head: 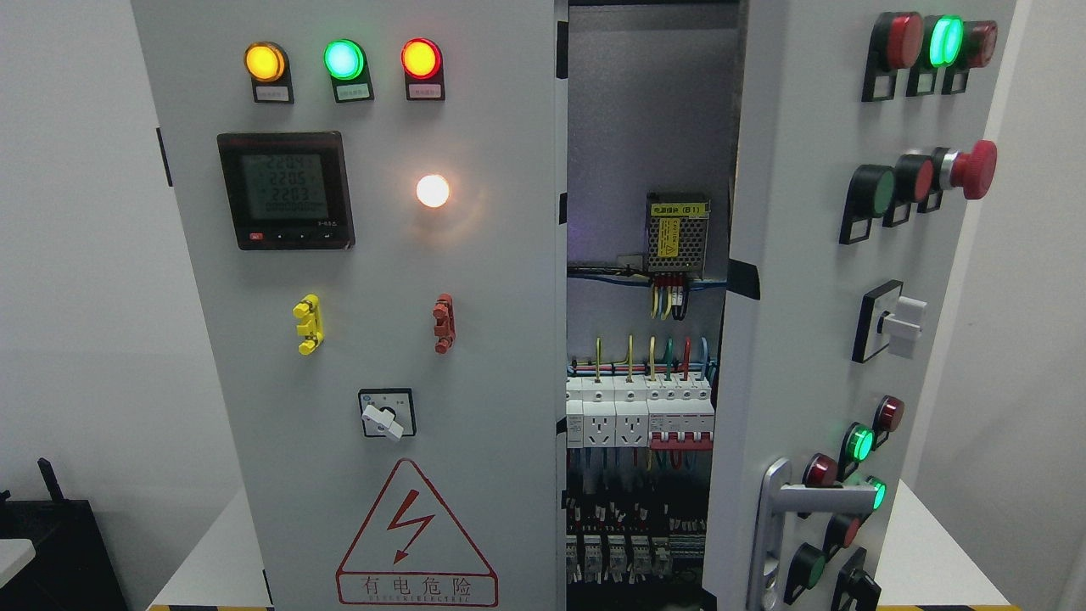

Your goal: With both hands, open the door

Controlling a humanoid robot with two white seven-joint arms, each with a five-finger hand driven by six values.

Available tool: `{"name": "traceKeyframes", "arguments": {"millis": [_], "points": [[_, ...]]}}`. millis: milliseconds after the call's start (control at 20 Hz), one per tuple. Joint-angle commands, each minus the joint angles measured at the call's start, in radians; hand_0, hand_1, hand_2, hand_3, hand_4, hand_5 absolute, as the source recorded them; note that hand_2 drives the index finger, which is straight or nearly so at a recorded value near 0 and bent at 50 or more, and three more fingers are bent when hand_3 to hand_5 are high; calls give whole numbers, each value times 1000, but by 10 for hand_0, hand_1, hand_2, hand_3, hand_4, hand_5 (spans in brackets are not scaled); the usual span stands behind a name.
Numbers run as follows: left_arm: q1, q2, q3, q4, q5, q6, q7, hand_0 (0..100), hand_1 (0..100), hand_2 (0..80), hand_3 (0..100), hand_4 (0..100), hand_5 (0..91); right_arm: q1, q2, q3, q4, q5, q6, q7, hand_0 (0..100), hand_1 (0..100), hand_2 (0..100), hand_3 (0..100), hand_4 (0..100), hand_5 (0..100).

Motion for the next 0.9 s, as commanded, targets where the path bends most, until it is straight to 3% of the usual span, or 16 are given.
{"name": "traceKeyframes", "arguments": {"millis": [0, 451, 651, 851], "points": [[0, 0, -21, 0, 11, 5, -1, 0, 0, 0, 0, 42, 0, 0, 0, 0, 0, 0, 0, -1, 0, 0, 0, 0, 0, 0], [21, 0, -34, -56, 15, 2, -2, 0, 0, 0, 0, 42, 0, 0, 1, 0, 0, 0, -1, -1, 0, 0, 0, 0, 0, 0], [217, 28, -52, -448, 37, 19, -31, 0, 0, 0, 0, 42, 0, 0, 0, 0, 0, 0, 0, -1, 0, 0, 0, 0, 0, 0], [424, 129, -179, -886, 158, 120, -39, 0, 0, 0, 0, 42, 0, 0, 0, 0, 0, 0, 0, -1, 0, 0, 0, 0, 0, 0]]}}
